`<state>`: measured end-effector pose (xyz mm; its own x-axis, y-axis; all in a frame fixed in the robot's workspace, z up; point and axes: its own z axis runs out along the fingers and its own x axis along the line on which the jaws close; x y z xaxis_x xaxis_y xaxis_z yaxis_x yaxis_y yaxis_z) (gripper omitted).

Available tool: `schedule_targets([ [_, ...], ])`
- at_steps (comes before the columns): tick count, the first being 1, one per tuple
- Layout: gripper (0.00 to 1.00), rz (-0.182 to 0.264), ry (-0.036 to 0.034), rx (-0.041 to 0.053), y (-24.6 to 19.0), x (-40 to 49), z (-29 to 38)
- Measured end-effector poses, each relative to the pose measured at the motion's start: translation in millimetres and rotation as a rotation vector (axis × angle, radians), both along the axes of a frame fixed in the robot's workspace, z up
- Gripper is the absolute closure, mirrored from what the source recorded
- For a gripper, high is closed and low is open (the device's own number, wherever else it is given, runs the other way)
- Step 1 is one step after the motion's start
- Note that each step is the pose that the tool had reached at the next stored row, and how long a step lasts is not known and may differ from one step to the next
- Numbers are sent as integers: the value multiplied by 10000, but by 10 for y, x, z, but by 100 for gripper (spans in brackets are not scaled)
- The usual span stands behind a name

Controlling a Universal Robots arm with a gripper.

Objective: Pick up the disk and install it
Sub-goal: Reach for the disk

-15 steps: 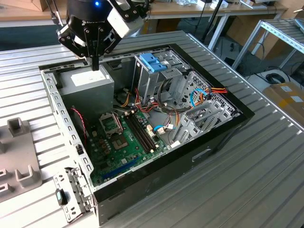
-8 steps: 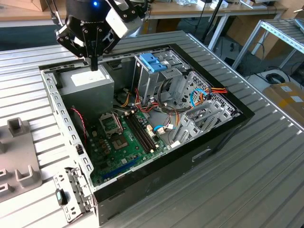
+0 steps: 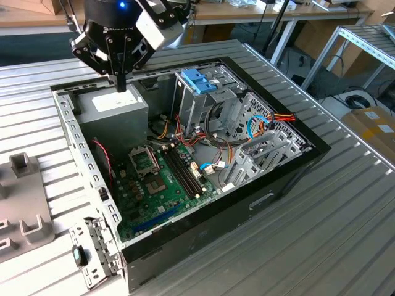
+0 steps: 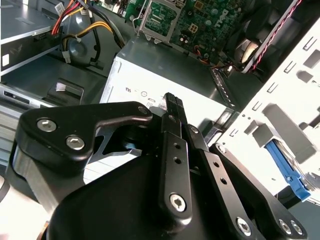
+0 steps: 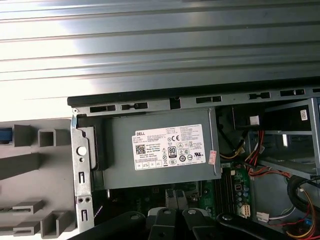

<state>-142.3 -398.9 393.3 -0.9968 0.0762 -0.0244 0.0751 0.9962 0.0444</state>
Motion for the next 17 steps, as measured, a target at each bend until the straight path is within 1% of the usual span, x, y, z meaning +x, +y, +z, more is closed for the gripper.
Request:
schedule_targets([
  [17,90,0,0,0,0,-43,0],
])
